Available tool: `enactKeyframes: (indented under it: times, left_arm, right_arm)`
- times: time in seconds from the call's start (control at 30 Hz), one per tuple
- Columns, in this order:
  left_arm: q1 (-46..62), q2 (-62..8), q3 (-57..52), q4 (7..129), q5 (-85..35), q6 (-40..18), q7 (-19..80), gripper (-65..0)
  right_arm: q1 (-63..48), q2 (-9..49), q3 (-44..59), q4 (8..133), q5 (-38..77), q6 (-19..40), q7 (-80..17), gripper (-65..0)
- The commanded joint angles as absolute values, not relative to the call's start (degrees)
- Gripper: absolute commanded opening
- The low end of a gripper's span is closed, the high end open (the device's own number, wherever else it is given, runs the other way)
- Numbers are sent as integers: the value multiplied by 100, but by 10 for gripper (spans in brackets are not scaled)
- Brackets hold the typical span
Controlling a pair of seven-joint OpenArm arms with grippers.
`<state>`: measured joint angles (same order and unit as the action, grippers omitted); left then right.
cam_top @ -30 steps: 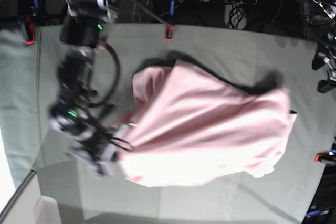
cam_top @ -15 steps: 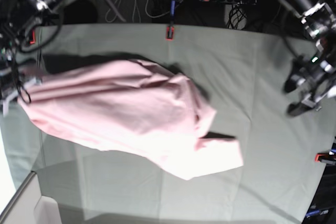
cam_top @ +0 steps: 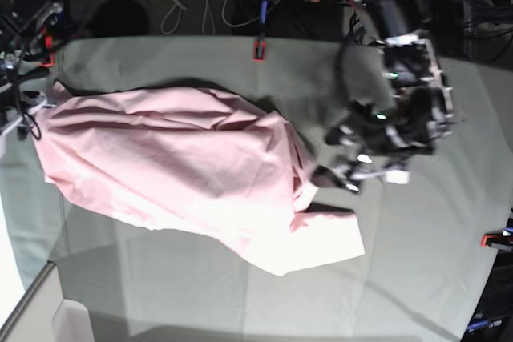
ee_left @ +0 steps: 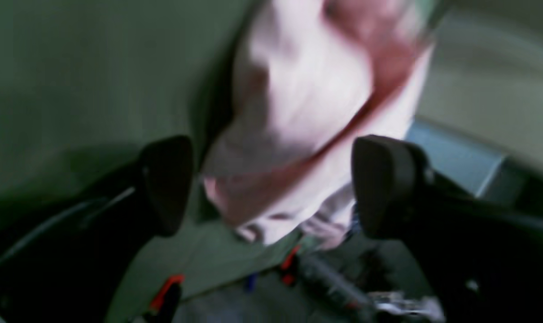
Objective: Layout the t-shirt on the table in an organized manner, then fold the t-shirt properly
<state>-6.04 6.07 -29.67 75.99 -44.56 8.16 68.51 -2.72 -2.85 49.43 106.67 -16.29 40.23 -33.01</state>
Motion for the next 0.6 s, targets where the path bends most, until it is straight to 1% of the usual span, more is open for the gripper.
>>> enactKeyframes:
  times: [0.0, 0.07, 0.13, 0.23, 0.37, 0.5, 0.57]
  left_arm:
    - [-655, 567, -2932, 7714, -4514, 813, 6765, -81]
    - [-523, 549, -2862, 7714, -4532, 813, 6695, -78]
    - [-418, 505, -2879, 7829, -4620, 813, 6695, -77]
    - [-136, 259, -2888, 8251, -4875, 813, 6703, -77]
    - [277, -110, -2888, 8831, -5437, 813, 6703, -77]
    - [655, -453, -2932, 9209, -6000, 813, 6668, -77]
    - [848, -523, -3196, 9288, -6264, 813, 6686, -77]
  right_arm:
    - [-198, -242, 4901, 10818, -1393, 4000, -3116, -283]
    - [-189, -215, 4646, 10826, -1209, 4000, -3116, -282]
    - [-180, -136, 4110, 10730, -1191, 4000, -3116, -282]
    - [154, 110, 3380, 10185, -1209, 4000, -3116, -281]
    - [971, 259, 2923, 9033, -1560, 4000, -3116, -281]
    - [1947, 470, 2905, 7415, -1895, 4000, -3073, -281]
    - [2343, 681, 2905, 6589, -1956, 4000, -3046, -281]
